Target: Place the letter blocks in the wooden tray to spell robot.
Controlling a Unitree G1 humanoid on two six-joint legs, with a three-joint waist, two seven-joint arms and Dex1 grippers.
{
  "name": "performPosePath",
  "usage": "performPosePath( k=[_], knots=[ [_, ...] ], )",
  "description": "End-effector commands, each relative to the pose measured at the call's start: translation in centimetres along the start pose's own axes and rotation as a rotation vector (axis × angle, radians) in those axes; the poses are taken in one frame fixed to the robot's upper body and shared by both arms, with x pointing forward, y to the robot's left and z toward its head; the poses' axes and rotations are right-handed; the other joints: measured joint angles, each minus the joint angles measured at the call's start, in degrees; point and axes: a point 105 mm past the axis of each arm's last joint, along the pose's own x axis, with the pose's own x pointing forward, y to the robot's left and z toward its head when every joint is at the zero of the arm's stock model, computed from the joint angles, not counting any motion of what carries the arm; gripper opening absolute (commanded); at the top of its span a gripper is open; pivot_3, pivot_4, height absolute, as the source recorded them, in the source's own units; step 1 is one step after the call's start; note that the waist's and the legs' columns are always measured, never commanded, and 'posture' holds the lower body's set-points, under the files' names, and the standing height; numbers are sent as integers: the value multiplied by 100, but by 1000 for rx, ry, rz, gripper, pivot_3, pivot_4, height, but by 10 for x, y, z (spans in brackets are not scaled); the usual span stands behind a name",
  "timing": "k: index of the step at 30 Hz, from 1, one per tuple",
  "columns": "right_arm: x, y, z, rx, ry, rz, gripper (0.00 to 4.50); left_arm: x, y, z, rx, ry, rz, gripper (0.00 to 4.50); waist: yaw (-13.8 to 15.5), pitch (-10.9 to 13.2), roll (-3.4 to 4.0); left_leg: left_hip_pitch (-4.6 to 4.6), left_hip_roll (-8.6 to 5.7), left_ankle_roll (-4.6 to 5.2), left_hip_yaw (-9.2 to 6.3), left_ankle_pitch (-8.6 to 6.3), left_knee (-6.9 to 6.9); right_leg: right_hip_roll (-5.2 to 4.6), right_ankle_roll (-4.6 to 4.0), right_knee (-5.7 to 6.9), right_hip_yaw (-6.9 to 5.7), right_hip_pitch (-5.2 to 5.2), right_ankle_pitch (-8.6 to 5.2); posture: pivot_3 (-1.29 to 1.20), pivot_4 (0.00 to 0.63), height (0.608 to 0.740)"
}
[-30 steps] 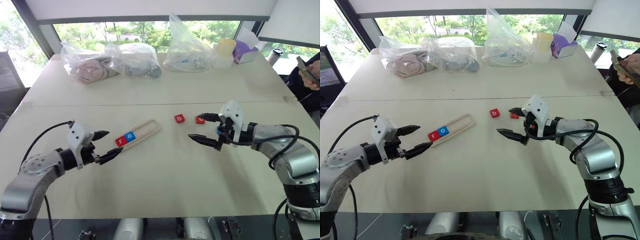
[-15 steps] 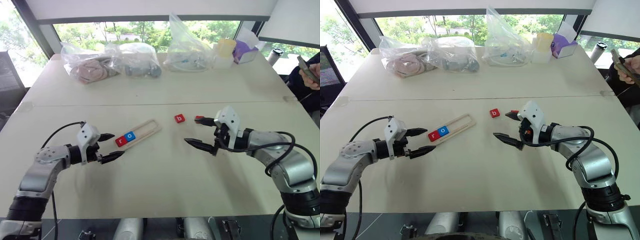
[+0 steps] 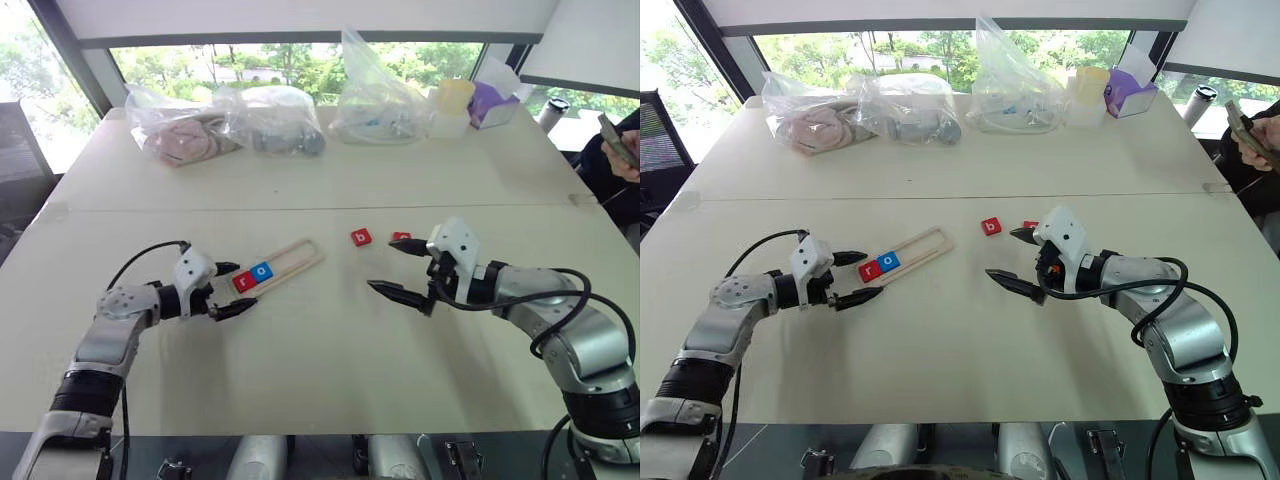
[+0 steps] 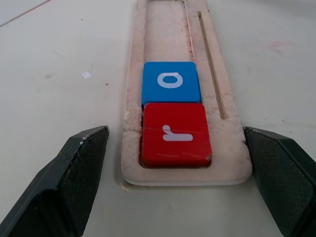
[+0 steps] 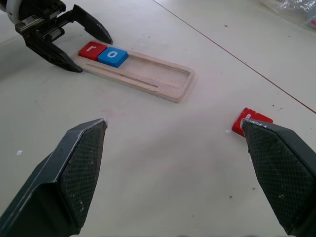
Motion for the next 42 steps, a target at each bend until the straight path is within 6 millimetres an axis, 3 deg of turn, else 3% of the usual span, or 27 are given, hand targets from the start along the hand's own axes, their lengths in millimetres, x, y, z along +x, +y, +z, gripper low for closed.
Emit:
performPosePath(
  k=[1, 9, 12, 13, 14, 23, 31, 42],
  knots=[
    [-3, 3, 11, -48, -26, 3, 4459, 0, -1, -13, -3, 45, -4, 4500, 0, -1, 0, 0, 0, 0, 0, 0, 0, 0, 0, 0, 0, 0, 0, 0, 150, 740],
    [-3, 2, 11, -55, -20, -2, 4459, 0, -12, -23, -13, 65, -52, 4500, -3, -2, 2, 3, 0, 0, 0, 0, 0, 0, 1, 0, 0, 3, 0, 0, 150, 740],
    [-2, 2, 11, -58, -16, 2, 4500, -1, -17, -28, -14, 80, -67, 3689, -7, -3, 3, 3, 0, 0, 1, 0, 0, 0, 1, 0, 0, 3, 0, 0, 150, 740],
    [-2, 3, 10, -59, -16, 3, 4500, -2, -18, -29, -15, 81, -71, 3209, -7, -4, 3, 4, 0, 0, 1, 0, -1, 0, 1, 0, 1, 3, 0, 0, 150, 740],
    [-2, 2, 11, -59, -15, 4, 4500, -2, -20, -28, -15, 80, -77, 3127, -7, -4, 3, 4, 1, 0, 0, 0, -1, 0, 1, 1, 0, 3, 0, 0, 150, 740],
    [-4, 0, 11, -63, -8, 2, 4500, 7, -46, -16, 37, 51, -199, 3130, -7, -7, 8, 4, 1, 0, 2, 0, -4, -1, 1, -2, 1, 3, 0, 0, 150, 740],
    [-9, -3, 11, -72, 9, -4, 4500, 34, -76, 9, 130, -2, -410, 3130, 14, -7, 8, 3, -6, 0, 0, 0, 3, -7, 1, -6, 0, 12, 0, 0, 150, 740],
    [-22, -2, 12, -77, 39, -34, 4500, 73, -78, 17, 228, -7, -549, 3130, 27, -7, 7, 3, -18, 1, -3, 0, 8, -3, 10, -4, -2, 16, 5, 0, 150, 740]
  ],
)
